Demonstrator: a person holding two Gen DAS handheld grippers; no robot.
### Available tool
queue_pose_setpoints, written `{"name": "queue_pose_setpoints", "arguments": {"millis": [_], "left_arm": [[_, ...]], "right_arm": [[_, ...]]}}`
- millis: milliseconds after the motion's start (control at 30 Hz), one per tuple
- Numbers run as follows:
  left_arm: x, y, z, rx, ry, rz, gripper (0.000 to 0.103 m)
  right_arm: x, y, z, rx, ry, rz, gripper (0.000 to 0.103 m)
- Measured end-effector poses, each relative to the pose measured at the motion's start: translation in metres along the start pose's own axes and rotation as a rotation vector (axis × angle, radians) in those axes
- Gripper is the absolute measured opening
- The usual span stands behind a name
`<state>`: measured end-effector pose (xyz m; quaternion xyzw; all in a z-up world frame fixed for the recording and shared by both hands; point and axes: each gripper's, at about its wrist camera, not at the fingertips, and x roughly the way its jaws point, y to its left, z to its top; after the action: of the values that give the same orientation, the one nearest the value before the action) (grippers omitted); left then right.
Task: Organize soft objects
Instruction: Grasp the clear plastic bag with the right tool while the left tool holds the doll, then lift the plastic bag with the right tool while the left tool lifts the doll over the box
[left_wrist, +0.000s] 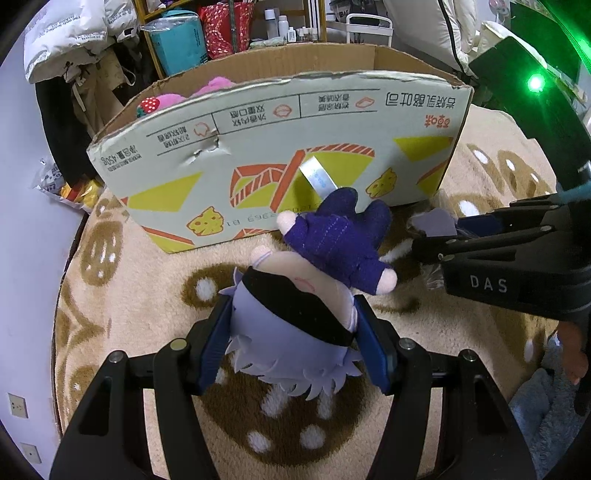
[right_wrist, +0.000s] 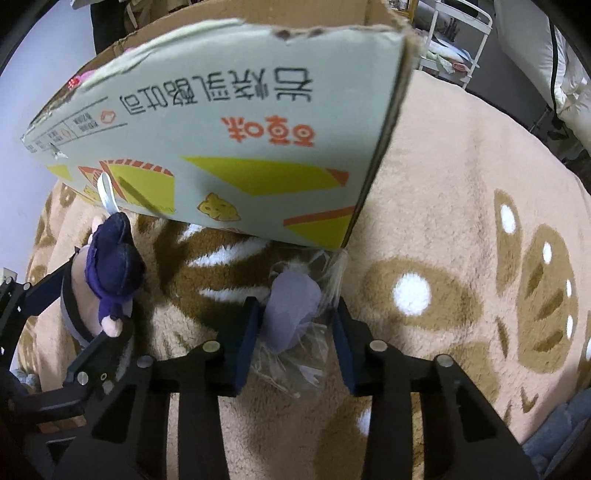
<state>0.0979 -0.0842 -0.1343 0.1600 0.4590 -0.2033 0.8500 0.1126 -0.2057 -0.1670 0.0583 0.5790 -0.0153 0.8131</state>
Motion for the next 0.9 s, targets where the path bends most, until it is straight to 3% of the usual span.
{"name": "queue_pose_setpoints", "arguments": {"millis": [233,333,567,767,900], "left_arm": [[-0.014,0.005,0.002,-0.030,-0.027,0.008,0.063],[-0.023,0.007,0.002,-0.040,-0.047,0.014,0.063],[-0.047,0.012,0.003,-0.069,-0.100,0.024,0.063],[-0.072,0.014,-0.002,-0.067,-0.166,0.043,0.063],[-0.093,0.015,0.000,-0.075,-0.238,0.060,0.063]], "right_arm": [[-0.011,-0.002,-0.003,0.004,-0.014,0.065,0.033],[-0.019,-0.005,-0.005,0.015,-0.026,0.122,0.032],[-0.046,-0.011,-0.012,0.000,-0.075,0.161,0.032],[-0.074,-0.025,-0.016,0.019,-0.147,0.209,0.032],[-0.098,-0.028,-0.016,0.047,-0.242,0.252,0.032]]}}
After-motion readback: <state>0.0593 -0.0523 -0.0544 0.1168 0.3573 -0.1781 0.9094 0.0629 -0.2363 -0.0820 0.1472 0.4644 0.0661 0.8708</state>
